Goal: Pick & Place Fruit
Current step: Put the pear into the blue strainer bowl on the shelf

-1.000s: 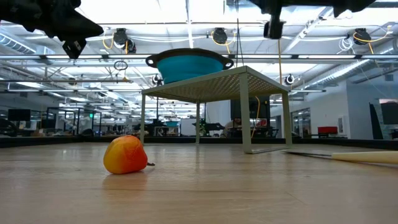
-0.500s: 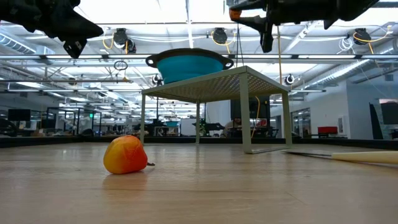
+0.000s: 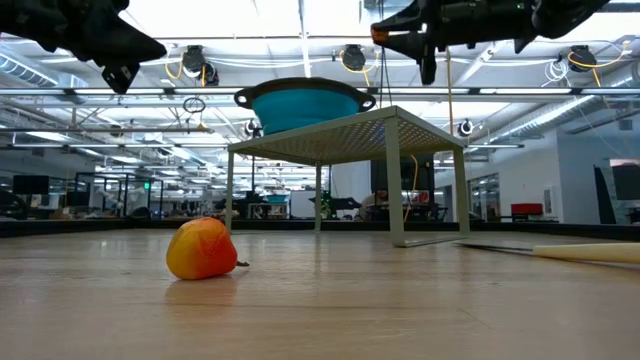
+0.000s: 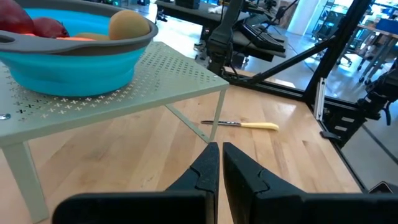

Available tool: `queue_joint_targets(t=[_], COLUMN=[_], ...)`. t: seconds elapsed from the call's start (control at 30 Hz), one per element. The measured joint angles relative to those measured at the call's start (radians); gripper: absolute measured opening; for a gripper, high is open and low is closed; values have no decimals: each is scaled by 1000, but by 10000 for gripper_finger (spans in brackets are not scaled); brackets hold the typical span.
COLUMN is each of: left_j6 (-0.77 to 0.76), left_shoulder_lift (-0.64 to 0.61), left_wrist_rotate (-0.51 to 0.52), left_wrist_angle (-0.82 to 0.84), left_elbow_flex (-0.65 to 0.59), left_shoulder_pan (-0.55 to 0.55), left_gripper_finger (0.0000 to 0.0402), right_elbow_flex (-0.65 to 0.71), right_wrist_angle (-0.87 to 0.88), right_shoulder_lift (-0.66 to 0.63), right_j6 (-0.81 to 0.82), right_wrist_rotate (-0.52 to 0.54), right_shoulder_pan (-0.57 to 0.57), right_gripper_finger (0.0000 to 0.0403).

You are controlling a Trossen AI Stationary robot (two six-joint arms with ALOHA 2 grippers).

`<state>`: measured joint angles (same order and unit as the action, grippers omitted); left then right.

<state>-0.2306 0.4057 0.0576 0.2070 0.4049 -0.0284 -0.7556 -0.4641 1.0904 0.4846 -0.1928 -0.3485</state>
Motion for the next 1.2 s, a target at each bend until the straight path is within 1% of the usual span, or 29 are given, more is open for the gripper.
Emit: queue_joint_targets(t=[0.1,0.2,0.37,0.5,0.6,0.8,0.93,1.07,1.2], left_j6=[0,0,0,15,24,26,26,26,27], left_shoulder_lift=[0,0,0,0,0,0,0,0,0], left_wrist_rotate=[20,48,75,84,96,103,103,102,102], left_wrist_angle=[0,0,0,0,0,-1,-1,-1,-2], left_elbow_flex=[0,0,0,0,0,0,0,0,0], left_shoulder_pan=[0,0,0,0,0,0,0,0,0], left_gripper_finger=[19,19,19,19,19,19,19,19,19], right_elbow_flex=[-29,-62,-127,-192,-260,-419,-511,-567,-580], right_wrist_angle=[1,7,113,185,245,419,497,529,551], right_shoulder_lift=[0,0,1,32,82,209,285,344,386], right_j6=[-62,-108,-178,-225,-259,-322,-337,-382,-400], right_wrist_rotate=[-24,-25,-20,-19,-19,-19,-18,-18,-18], right_shoulder_pan=[-20,-36,-74,-102,-111,-110,-111,-111,-111], right_gripper_finger=[84,84,84,84,84,84,84,84,84])
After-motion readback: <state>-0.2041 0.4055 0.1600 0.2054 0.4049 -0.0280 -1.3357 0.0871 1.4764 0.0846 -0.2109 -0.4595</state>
